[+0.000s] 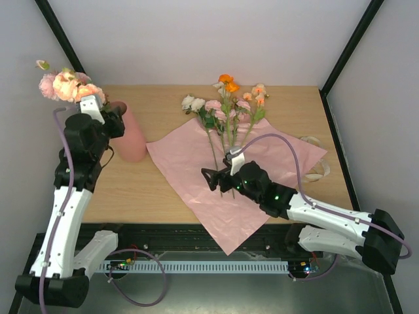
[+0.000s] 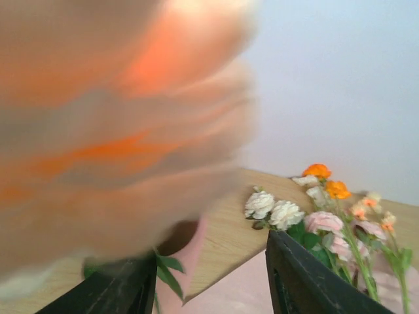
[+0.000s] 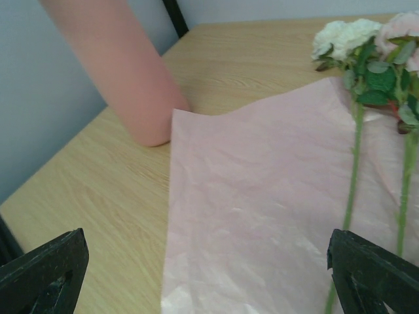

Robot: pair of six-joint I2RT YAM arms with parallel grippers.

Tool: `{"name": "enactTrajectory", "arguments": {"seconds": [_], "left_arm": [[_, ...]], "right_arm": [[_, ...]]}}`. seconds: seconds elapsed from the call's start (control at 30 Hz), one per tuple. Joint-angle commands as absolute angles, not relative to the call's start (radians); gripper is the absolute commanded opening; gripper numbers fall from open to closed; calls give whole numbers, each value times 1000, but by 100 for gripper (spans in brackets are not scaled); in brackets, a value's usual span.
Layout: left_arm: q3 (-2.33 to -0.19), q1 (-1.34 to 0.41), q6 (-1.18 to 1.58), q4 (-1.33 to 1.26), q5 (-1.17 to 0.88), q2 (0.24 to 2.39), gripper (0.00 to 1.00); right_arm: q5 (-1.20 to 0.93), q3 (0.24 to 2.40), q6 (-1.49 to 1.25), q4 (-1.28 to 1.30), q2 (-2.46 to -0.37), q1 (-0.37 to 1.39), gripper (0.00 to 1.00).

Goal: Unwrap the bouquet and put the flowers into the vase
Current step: Insert the fake flower into the vase, then pick up the fake flower from the wrapping paper.

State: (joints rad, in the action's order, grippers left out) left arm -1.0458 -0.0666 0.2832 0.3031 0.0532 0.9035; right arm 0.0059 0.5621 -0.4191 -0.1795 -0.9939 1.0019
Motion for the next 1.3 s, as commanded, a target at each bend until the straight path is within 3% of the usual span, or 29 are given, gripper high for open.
{"name": "enactTrajectory", "arguments": {"seconds": [0.0, 0.23, 0.4, 0.63, 1.1, 1.27], "left_arm": [[-1024, -60, 292, 328, -107, 838, 74], [-995, -61, 303, 310, -407, 785, 98], [-921, -89, 345, 209, -585, 748, 100], [-816, -152, 426, 94, -711, 771, 99], [-711, -231, 317, 158, -601, 830, 100], [-708, -232, 304, 169, -595, 825, 100]], "right_arm": [[141, 656, -410, -25, -1055, 1007, 99], [295, 751, -377, 90, -1119, 1006, 99], [426, 790, -406, 138, -1166, 996, 96], [349, 765, -460, 87, -1217, 887, 89], [253, 765, -432, 16, -1423, 733, 42], [250, 785, -422, 12, -1486, 708, 34]]}}
